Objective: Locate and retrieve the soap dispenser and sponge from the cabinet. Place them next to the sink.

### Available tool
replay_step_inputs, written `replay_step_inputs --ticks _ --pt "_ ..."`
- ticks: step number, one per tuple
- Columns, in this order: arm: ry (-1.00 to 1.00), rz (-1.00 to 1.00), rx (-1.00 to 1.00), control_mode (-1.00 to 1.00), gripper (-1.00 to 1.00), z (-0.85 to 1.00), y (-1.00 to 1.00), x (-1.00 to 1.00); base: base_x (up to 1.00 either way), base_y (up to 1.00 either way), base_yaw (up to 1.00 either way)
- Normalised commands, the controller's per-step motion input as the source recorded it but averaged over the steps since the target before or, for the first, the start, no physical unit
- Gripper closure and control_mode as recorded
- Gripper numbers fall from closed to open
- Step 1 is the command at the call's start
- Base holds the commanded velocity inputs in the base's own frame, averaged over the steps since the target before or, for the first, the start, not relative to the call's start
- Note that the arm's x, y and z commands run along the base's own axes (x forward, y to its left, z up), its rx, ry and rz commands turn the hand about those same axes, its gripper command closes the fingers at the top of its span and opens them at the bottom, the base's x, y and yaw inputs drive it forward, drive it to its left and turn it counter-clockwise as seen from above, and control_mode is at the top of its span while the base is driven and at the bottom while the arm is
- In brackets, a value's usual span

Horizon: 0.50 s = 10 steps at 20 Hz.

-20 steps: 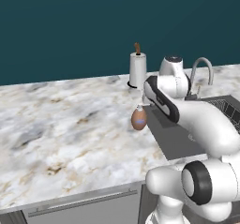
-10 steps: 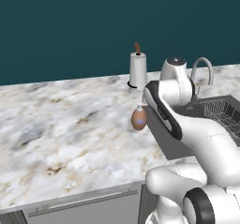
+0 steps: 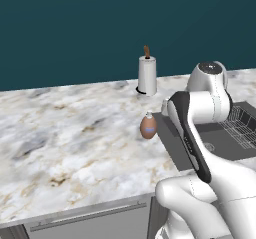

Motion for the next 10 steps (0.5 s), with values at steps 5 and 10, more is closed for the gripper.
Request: replay_step_inputs --ticks 5,10 --pt "0.0 0.13 -0.07 -1.0 -1.0 0.46 0.0 -0.66 0.0 0.0 0.0" --pt "-0.02 0.08 -0.03 -1.0 -1.0 0.09 0.02 -0.42 0.0 0.0 0.0"
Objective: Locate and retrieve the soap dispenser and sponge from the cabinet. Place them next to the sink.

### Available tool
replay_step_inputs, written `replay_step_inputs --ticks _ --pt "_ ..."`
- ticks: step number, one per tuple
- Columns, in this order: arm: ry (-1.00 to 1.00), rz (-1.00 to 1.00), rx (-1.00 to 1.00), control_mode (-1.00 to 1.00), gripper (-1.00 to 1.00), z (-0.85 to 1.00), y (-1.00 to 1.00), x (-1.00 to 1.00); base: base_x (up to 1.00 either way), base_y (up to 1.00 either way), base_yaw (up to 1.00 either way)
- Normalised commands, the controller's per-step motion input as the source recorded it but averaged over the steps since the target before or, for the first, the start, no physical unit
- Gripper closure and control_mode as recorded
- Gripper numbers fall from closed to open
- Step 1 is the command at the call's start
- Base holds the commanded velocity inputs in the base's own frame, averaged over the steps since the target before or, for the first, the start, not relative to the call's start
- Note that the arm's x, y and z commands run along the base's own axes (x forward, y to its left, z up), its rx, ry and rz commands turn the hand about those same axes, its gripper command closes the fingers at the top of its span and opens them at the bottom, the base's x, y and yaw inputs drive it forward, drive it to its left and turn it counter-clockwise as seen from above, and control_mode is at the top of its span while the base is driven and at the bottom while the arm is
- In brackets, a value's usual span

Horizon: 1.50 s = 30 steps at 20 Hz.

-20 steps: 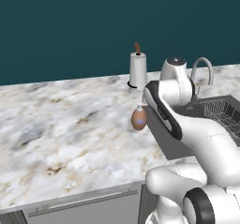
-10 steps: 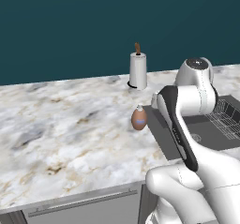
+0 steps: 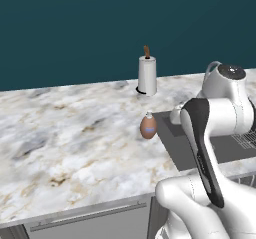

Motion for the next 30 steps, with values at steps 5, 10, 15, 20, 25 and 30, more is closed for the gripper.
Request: replay_step_inputs --ticks 5,10,15,20,25,30 --pt "0.0 0.0 0.0 -1.0 -1.0 0.0 0.0 0.0 0.0 0.0 0.0" --pt "0.0 0.0 0.0 -1.0 -1.0 0.0 0.0 -0.09 0.0 0.0 0.0" --pt "0.0 0.0 0.0 1.0 -1.0 0.0 0.0 0.0 -0.02 0.08 -0.02" --pt "0.0 0.0 0.0 1.0 -1.0 0.0 0.0 0.0 -0.3 0.48 0.13" --pt "0.0 0.0 0.0 1.0 -1.0 0.0 0.0 0.0 -0.23 0.6 0.3" --pt "0.0 0.0 0.0 1.0 -1.0 0.0 0.0 0.0 -0.35 0.52 0.2"
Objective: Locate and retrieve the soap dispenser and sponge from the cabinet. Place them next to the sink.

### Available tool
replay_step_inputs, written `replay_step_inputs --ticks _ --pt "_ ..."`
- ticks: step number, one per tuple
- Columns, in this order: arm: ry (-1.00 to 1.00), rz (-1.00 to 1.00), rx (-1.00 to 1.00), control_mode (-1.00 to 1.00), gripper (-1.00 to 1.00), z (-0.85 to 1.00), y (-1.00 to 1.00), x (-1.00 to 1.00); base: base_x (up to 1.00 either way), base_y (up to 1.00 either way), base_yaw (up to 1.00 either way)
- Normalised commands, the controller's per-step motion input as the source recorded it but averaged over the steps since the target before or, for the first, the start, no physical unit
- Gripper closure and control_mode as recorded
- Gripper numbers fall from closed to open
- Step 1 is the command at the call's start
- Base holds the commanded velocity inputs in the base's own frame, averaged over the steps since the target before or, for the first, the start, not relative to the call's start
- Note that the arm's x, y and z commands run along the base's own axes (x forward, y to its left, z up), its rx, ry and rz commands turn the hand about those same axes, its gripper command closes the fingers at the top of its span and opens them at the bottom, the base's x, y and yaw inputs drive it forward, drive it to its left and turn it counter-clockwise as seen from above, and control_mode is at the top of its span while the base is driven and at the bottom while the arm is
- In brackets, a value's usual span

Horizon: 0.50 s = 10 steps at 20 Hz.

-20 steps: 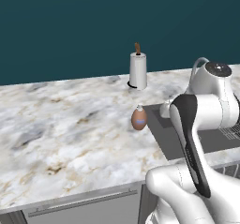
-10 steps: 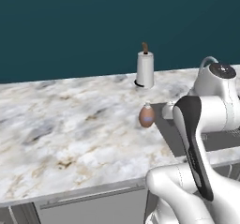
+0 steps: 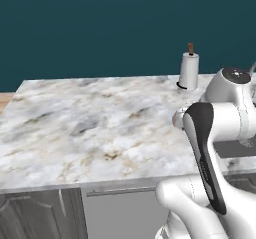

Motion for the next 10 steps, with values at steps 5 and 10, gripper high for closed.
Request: replay_step_inputs --ticks 5,10 --pt "0.0 0.0 0.0 1.0 -1.0 0.0 0.0 0.0 -0.03 0.59 0.34" --pt "0.0 0.0 0.0 1.0 -1.0 0.0 0.0 0.0 0.0 0.51 0.39"
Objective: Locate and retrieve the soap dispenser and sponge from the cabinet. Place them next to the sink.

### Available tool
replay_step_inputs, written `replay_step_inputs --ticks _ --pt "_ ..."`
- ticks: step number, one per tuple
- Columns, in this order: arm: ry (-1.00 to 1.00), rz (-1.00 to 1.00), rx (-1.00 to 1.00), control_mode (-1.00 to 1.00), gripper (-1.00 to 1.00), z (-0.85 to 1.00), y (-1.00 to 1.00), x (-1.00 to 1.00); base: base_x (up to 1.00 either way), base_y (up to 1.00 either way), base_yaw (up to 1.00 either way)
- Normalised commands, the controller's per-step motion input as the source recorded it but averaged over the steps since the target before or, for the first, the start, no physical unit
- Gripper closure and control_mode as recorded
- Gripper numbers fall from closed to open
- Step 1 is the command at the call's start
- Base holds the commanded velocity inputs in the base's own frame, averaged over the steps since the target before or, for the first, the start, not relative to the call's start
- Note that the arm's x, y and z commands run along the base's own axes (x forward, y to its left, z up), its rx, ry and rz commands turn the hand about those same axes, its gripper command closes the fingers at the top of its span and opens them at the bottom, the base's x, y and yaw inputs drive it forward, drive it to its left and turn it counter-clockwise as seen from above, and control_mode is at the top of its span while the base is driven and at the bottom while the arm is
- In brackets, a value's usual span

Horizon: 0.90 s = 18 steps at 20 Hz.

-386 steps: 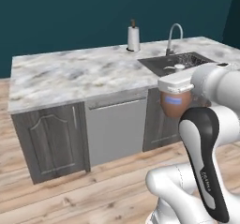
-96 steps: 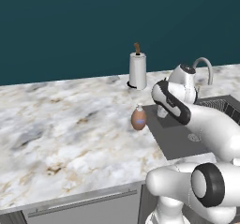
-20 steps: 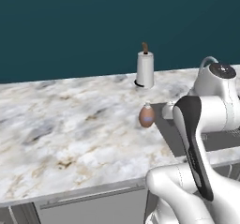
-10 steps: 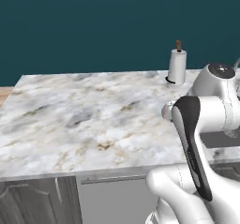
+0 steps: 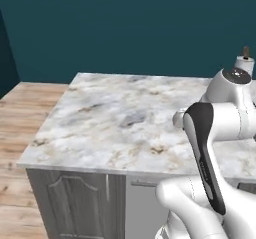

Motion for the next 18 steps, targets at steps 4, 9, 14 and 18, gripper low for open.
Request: replay_step_inputs --ticks 4,9,14,18 --pt "0.0 0.0 0.0 1.0 -1.0 0.0 0.0 0.0 0.0 0.41 0.44" --pt "0.0 0.0 0.0 1.0 -1.0 0.0 0.0 0.0 0.0 0.18 0.49" --pt "0.0 0.0 0.0 1.0 -1.0 0.0 0.0 0.0 0.0 0.04 0.5" --pt "0.0 0.0 0.0 1.0 -1.0 0.0 0.0 0.0 0.0 0.02 0.5"
